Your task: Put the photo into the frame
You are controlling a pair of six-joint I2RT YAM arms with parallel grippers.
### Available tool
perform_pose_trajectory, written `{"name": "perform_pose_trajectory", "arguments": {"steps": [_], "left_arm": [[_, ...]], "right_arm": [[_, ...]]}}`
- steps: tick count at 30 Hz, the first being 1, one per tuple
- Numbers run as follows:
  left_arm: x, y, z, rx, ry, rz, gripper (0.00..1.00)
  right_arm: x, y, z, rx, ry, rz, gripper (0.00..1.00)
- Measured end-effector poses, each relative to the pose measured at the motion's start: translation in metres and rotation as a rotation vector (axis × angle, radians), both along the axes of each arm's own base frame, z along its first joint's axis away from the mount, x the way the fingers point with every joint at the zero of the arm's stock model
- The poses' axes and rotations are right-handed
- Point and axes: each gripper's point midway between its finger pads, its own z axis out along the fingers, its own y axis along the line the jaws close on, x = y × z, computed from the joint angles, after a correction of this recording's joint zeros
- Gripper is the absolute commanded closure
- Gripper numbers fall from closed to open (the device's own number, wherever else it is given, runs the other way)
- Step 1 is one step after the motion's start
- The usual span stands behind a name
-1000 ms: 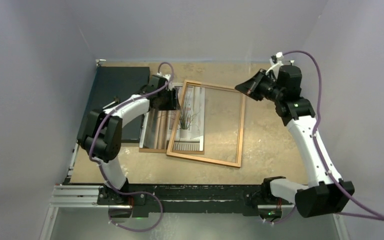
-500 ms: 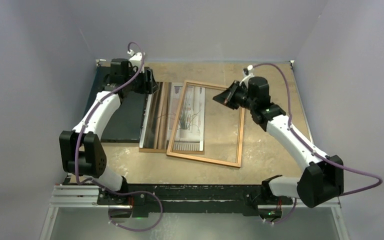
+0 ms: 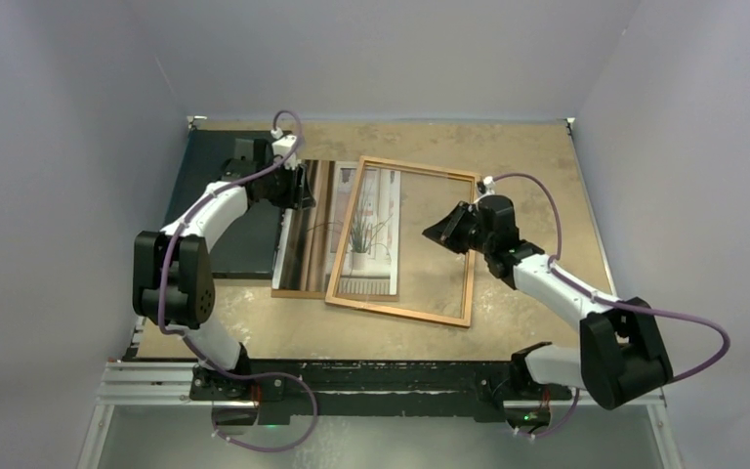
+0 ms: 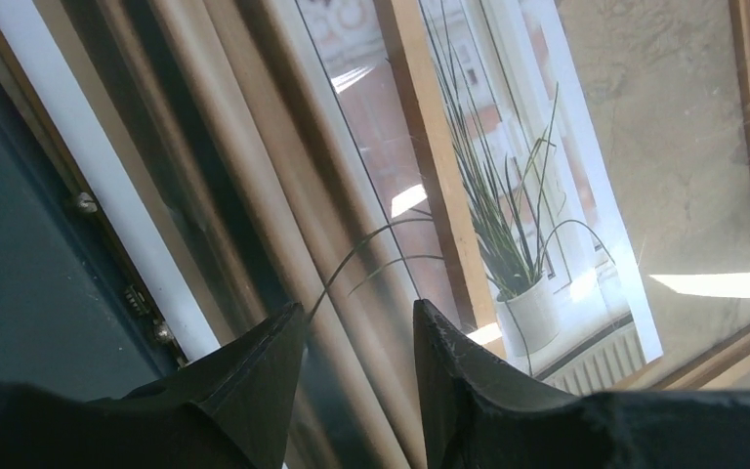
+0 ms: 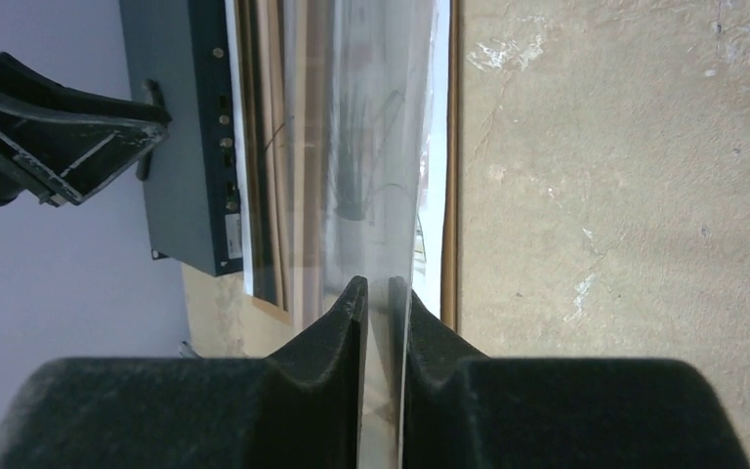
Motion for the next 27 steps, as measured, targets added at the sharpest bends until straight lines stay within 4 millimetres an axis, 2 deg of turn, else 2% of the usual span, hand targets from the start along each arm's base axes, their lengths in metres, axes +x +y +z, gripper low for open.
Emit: {"name": "perform_pose_trajectory", "arguments": {"steps": [3,7,12,17,21,27], "left_arm": [[-0.002,-0.005,-0.003,0.021,-0.009,-0.024,0.65],[-0.006,-0.019,-0.010,0.057,-0.016,-0.070,0.73],[-0.012,-0.039,-0.036,0.111,0.013,-0.133,0.78],[-0.011,-0.032,-0.056,0.163,0.041,-0.130,0.81],[-0.011,-0.025,-0.063,0.201,0.043,-0.121,0.84],[-0.011,-0.020,-0.073,0.230,0.061,-0.113,0.85]], "right_arm": [[-0.002,-0.001,0.004,0.018,-0.023,-0.009,0.75],[-0.006,-0.005,0.014,0.043,-0.063,-0.034,0.72],[-0.009,-0.007,0.020,0.069,-0.089,-0.048,0.73],[-0.007,-0.008,0.020,0.078,-0.088,-0.056,0.82],[-0.005,-0.009,0.012,0.069,-0.071,-0.056,1.00],[-0.005,-0.011,0.002,0.048,-0.048,-0.057,1.00]]}}
